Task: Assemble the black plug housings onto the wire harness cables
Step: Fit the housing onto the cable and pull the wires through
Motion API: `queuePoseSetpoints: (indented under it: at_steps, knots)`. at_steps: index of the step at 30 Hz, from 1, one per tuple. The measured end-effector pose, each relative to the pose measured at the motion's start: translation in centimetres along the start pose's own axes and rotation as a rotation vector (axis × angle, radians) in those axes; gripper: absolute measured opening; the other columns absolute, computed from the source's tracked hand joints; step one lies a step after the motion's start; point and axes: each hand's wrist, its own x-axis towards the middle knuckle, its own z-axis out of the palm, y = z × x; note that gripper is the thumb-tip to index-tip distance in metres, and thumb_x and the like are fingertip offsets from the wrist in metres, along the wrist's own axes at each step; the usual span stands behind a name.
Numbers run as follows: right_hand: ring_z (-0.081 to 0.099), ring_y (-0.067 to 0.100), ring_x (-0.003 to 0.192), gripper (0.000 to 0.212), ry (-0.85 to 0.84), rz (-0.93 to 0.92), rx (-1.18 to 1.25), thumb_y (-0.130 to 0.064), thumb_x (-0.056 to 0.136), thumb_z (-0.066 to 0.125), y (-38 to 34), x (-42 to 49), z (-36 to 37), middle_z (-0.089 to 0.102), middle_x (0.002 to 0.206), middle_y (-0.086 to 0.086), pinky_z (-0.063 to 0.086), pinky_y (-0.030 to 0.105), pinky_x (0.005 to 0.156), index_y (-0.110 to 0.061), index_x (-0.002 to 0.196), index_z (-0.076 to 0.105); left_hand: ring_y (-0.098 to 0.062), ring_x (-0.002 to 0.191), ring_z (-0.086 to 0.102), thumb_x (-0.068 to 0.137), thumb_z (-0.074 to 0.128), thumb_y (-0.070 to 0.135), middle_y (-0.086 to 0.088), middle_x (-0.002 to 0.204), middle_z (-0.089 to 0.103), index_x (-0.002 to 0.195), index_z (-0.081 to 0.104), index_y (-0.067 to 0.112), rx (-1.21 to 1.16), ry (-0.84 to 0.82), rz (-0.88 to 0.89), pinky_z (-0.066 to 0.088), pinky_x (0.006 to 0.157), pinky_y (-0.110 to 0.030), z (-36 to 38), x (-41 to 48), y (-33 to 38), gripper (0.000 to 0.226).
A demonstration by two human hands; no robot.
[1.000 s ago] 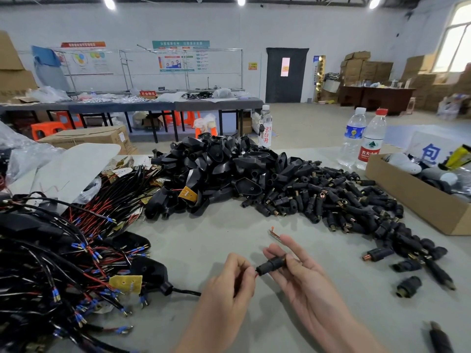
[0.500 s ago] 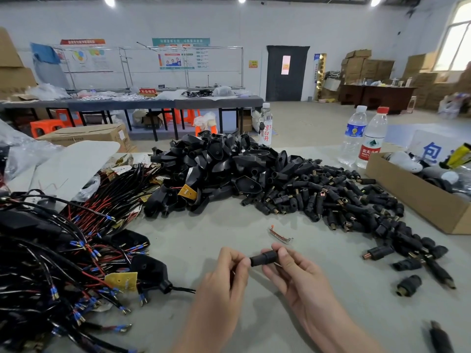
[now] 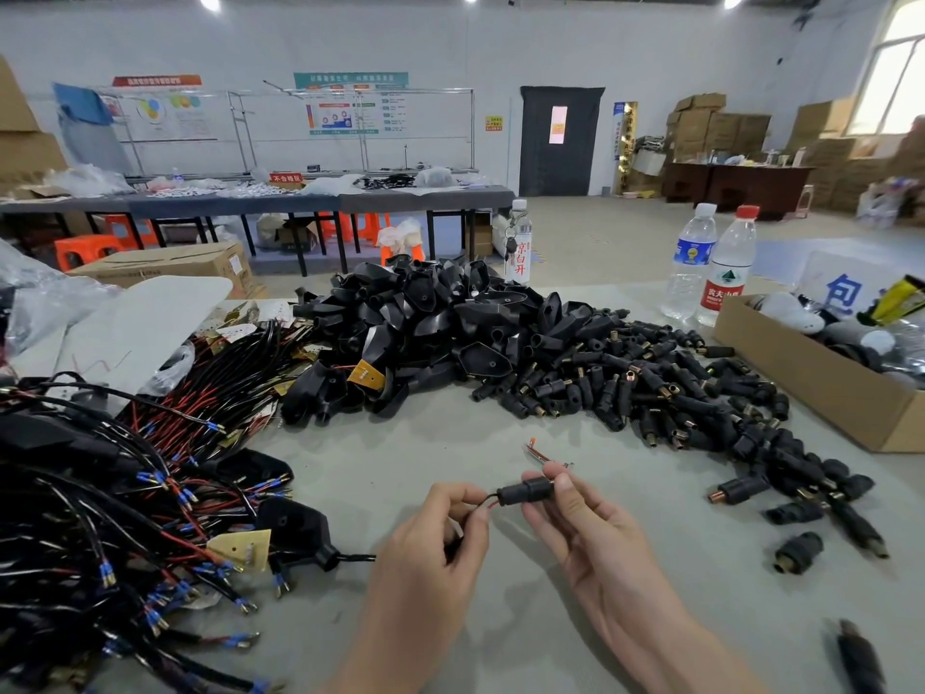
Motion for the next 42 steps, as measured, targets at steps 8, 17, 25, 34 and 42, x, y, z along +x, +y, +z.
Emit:
queuePoseSetpoints:
  at_steps: [8, 17, 25, 34, 42]
  knots:
    - [0.074, 0.021, 0.093, 0.032, -0.019, 0.057, 0.046, -0.007, 0.080, 0.063, 0.0, -0.4, 0.1, 0.072, 0.107, 0.021, 0.061, 0.026, 0.075, 0.007, 0.109, 0.064, -0.005, 0.050, 0.040, 0.091, 0.048, 0.053, 0.016, 0.057, 0.045, 0.098, 0.060, 0.039, -0.022, -0.009, 0.014, 0.032, 0.050, -0.018, 0.2, 0.1, -0.6, 0.020]
    - [0.074, 0.017, 0.090, 0.031, -0.002, -0.019, 0.009, -0.007, 0.077, 0.064, -0.4, 0.1, -0.1, 0.073, 0.103, 0.018, 0.061, 0.024, 0.073, 0.007, 0.105, 0.063, -0.009, 0.072, 0.061, 0.087, 0.049, 0.059, 0.021, 0.085, 0.063, 0.099, 0.052, 0.048, -0.003, -0.043, -0.034, 0.054, 0.065, -0.038, -0.1, 0.0, -1.2, 0.017]
    - [0.074, 0.021, 0.091, 0.029, -0.021, 0.008, 0.033, -0.010, 0.078, 0.065, -0.4, 0.0, 0.0, 0.074, 0.102, 0.019, 0.061, 0.025, 0.069, 0.005, 0.103, 0.065, -0.005, 0.058, 0.045, 0.093, 0.050, 0.045, 0.019, 0.063, 0.051, 0.089, 0.061, 0.034, -0.059, -0.041, -0.046, 0.031, 0.056, -0.012, -0.4, 0.5, -0.5, 0.016]
    - [0.075, 0.029, 0.091, 0.032, -0.023, -0.003, 0.036, -0.019, 0.085, 0.060, -0.3, -0.3, 0.1, 0.071, 0.111, 0.023, 0.062, 0.029, 0.066, 0.003, 0.108, 0.068, -0.009, 0.055, 0.042, 0.098, 0.046, 0.049, 0.009, 0.061, 0.047, 0.092, 0.058, 0.035, -0.113, -0.053, -0.054, 0.034, 0.053, -0.023, -0.4, 0.3, -0.1, 0.020]
    - [0.073, 0.031, 0.099, 0.029, -0.005, -0.044, -0.055, -0.025, 0.088, 0.054, 0.0, 0.0, -0.1, 0.073, 0.113, 0.017, 0.061, 0.032, 0.067, -0.006, 0.108, 0.064, -0.012, 0.066, 0.053, 0.094, 0.052, 0.038, 0.013, 0.075, 0.057, 0.089, 0.064, 0.028, 0.002, -0.060, 0.000, 0.045, 0.062, -0.033, -0.1, 0.2, -0.3, 0.017]
